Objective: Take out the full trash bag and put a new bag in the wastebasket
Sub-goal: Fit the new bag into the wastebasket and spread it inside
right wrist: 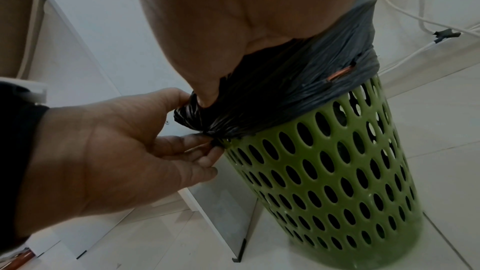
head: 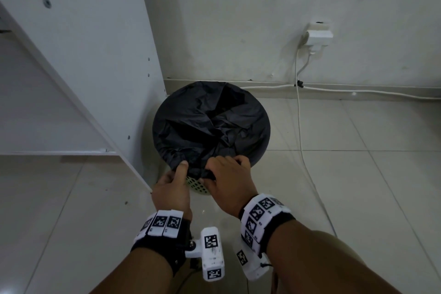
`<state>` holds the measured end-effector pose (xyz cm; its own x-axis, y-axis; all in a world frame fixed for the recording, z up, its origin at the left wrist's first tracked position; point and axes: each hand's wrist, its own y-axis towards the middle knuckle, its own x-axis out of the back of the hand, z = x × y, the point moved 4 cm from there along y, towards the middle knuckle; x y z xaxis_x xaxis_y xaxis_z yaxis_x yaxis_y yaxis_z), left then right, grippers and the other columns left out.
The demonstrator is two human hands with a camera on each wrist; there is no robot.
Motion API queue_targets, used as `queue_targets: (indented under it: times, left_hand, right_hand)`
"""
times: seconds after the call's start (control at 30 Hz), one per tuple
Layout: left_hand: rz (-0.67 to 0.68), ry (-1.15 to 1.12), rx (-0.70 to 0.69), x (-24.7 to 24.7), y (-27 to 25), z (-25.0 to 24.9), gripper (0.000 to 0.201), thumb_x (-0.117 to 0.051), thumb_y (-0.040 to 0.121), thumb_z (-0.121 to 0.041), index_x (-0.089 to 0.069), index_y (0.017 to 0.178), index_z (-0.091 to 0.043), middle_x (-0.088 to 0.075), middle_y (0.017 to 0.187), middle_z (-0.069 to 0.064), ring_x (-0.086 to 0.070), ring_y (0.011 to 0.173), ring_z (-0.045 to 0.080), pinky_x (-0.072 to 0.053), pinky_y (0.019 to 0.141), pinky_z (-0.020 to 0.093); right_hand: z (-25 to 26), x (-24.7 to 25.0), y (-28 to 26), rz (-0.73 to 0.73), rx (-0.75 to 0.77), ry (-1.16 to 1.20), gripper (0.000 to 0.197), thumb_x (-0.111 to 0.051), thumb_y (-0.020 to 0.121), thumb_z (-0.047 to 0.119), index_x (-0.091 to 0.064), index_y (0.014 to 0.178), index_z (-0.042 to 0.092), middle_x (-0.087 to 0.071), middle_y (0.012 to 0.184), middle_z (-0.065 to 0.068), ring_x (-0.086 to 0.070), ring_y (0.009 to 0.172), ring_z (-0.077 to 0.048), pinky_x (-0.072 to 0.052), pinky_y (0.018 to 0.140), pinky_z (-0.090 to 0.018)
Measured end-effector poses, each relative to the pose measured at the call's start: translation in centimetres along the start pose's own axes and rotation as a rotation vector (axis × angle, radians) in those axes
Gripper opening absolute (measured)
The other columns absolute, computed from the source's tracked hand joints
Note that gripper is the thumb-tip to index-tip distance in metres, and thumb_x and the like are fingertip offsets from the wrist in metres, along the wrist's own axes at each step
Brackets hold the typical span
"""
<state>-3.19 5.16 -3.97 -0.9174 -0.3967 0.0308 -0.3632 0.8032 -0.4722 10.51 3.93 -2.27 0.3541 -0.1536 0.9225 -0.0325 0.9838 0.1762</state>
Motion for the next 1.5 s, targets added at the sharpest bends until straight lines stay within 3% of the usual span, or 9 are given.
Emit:
queue_targets:
  times: [0.13,0.33,0.47,0.6,0.73,0.9,1.03,1.17,1.5]
  left_hand:
    - [-0.042,-0.151,-0.051,0.0,-0.2,0.2,0.067,-0.080,0.081,-0.035,-0.053,0.139,-0.013,-0.061,0.113,-0.004,-0.059,0.100,0.017,-0.047,0.092,0.032]
    - [0.024,0.059,-0.102,0.4,0.2,0.1,0.033,-0.070,0.087,-0.045,-0.074,0.086,-0.012,-0.067,0.077,0.004,-0.061,0.079,0.026,-0.042,0.074,0.033]
    - [0.052,0.080,-0.072,0.2,0.7,0.4,0.029,-0.071,0.085,-0.048,-0.070,0.068,-0.025,-0.070,0.077,0.001,-0.065,0.084,0.024,-0.051,0.082,0.038]
    - [0.116,0.041,-0.016,0.3,1.4,0.8,0.018,-0.073,0.083,-0.047,-0.075,0.072,-0.033,-0.075,0.089,-0.004,-0.069,0.096,0.020,-0.052,0.093,0.040]
    - [0.129,0.041,-0.064,0.5,1.4,0.2,0.036,-0.070,0.088,-0.045,-0.078,0.096,-0.010,-0.074,0.091,0.005,-0.066,0.092,0.022,-0.048,0.079,0.030]
    - [0.110,-0.007,-0.069,0.1,1.4,0.2,0.032,-0.071,0.089,-0.037,-0.071,0.095,-0.006,-0.069,0.086,0.005,-0.063,0.079,0.018,-0.047,0.067,0.025]
    - [0.048,-0.095,-0.115,-0.3,2.1,0.5,0.042,-0.077,0.085,-0.030,-0.066,0.112,0.000,-0.073,0.099,0.012,-0.071,0.094,0.023,-0.057,0.083,0.030]
    - [0.040,-0.010,-0.190,0.0,2.5,0.5,0.037,-0.073,0.088,-0.027,-0.061,0.115,-0.005,-0.073,0.101,0.006,-0.068,0.089,0.010,-0.054,0.081,0.027]
    - [-0.014,0.044,-0.238,0.0,2.3,0.4,0.039,-0.074,0.086,-0.033,-0.065,0.119,-0.014,-0.070,0.104,0.001,-0.067,0.099,0.020,-0.049,0.082,0.030]
  right_hand:
    - [0.0,0.0,0.0,0.002,-0.003,-0.011,0.018,-0.054,0.088,0.044,-0.054,0.094,0.027,-0.059,0.088,0.008,-0.057,0.086,-0.019,-0.026,0.091,-0.038]
    - [0.1,-0.1,0.0,-0.007,0.000,-0.024,0.019,-0.054,0.087,0.045,-0.053,0.094,0.028,-0.060,0.089,0.008,-0.057,0.086,-0.018,-0.027,0.090,-0.038]
    - [0.2,0.0,0.0,-0.022,-0.006,-0.019,0.020,-0.052,0.087,0.046,-0.055,0.094,0.027,-0.060,0.089,0.008,-0.057,0.086,-0.018,-0.026,0.090,-0.038]
    - [0.2,-0.2,0.0,-0.040,-0.011,-0.020,0.018,-0.054,0.087,0.045,-0.053,0.091,0.027,-0.059,0.086,0.008,-0.057,0.083,-0.019,-0.027,0.090,-0.037]
    - [0.3,-0.2,0.1,-0.032,-0.017,-0.014,0.019,-0.051,0.087,0.045,-0.054,0.091,0.027,-0.059,0.086,0.008,-0.057,0.084,-0.019,-0.027,0.090,-0.038]
    - [0.3,-0.2,0.2,-0.021,-0.021,-0.012,0.018,-0.052,0.087,0.045,-0.053,0.091,0.027,-0.059,0.087,0.008,-0.056,0.085,-0.018,-0.028,0.089,-0.037]
    - [0.2,-0.2,0.2,-0.022,-0.022,-0.014,0.016,-0.053,0.088,0.044,-0.053,0.091,0.028,-0.058,0.086,0.008,-0.056,0.085,-0.017,-0.027,0.089,-0.037]
    - [0.4,-0.2,0.2,-0.028,-0.028,-0.020,0.018,-0.053,0.088,0.045,-0.053,0.091,0.028,-0.059,0.086,0.009,-0.056,0.084,-0.017,-0.027,0.089,-0.037]
    - [0.5,-0.1,0.2,-0.011,-0.035,-0.017,0.018,-0.051,0.090,0.044,-0.054,0.091,0.026,-0.058,0.087,0.008,-0.055,0.085,-0.019,-0.029,0.091,-0.038]
